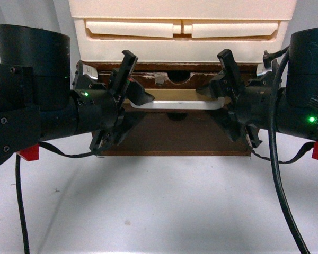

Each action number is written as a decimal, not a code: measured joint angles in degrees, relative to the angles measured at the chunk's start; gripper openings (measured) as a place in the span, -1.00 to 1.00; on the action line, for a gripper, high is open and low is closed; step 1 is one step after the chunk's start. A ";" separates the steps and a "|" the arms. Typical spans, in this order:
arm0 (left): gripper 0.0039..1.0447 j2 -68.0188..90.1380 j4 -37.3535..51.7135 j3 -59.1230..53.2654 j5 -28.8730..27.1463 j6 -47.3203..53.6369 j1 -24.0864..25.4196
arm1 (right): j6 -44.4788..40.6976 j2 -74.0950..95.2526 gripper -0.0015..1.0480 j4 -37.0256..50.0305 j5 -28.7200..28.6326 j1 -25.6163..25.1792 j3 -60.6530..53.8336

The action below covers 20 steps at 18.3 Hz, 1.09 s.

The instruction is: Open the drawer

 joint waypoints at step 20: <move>0.26 -35.69 -6.58 -38.14 -4.81 6.80 -3.87 | -10.88 -27.26 0.42 -0.24 7.17 8.48 -36.30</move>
